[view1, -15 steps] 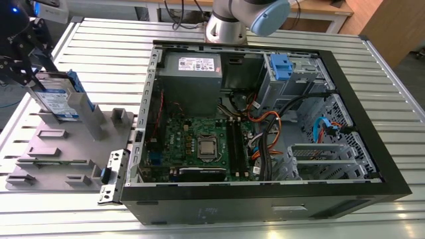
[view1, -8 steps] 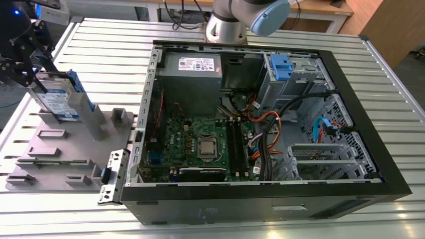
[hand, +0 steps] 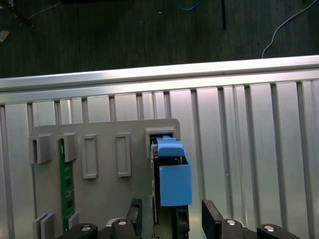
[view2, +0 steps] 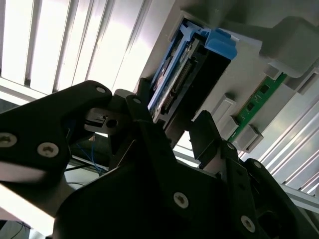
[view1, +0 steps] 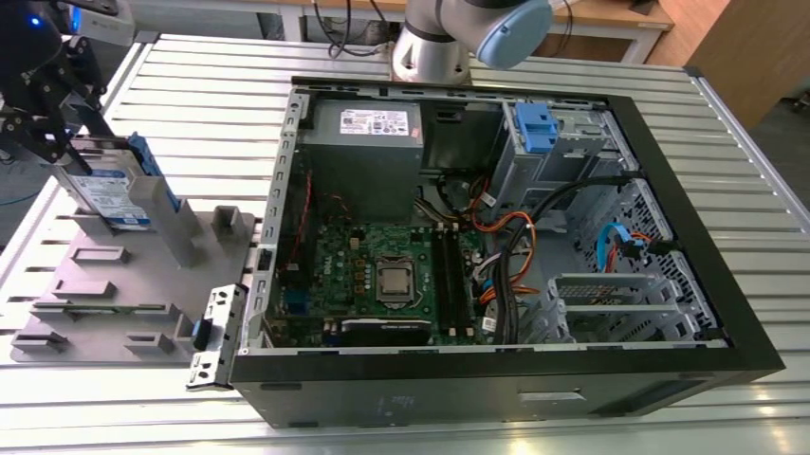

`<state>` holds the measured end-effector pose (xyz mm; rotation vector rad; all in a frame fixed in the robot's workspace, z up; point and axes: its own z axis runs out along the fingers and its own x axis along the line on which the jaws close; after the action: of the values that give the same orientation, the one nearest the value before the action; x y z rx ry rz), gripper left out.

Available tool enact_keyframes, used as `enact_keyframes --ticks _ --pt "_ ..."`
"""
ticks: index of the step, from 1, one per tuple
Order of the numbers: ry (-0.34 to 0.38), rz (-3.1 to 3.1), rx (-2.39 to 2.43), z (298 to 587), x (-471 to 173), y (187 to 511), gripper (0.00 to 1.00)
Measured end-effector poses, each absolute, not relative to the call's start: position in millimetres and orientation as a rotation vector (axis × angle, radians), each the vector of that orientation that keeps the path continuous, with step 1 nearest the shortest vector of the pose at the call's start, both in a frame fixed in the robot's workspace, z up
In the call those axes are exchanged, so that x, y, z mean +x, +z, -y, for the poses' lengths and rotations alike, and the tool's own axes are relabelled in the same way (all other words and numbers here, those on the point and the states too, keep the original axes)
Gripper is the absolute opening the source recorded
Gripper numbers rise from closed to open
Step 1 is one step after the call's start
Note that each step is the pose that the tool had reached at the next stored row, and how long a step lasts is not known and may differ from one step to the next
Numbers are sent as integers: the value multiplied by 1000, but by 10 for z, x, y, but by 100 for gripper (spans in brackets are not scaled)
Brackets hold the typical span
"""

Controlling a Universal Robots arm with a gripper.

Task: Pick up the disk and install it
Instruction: 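Pick up the disk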

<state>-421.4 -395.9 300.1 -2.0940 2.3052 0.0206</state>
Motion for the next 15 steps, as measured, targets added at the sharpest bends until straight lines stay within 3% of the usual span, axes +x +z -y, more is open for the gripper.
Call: enact_keyframes --ticks 15 --pt "21 -2305 -2094 3957 -4173 3024 59"
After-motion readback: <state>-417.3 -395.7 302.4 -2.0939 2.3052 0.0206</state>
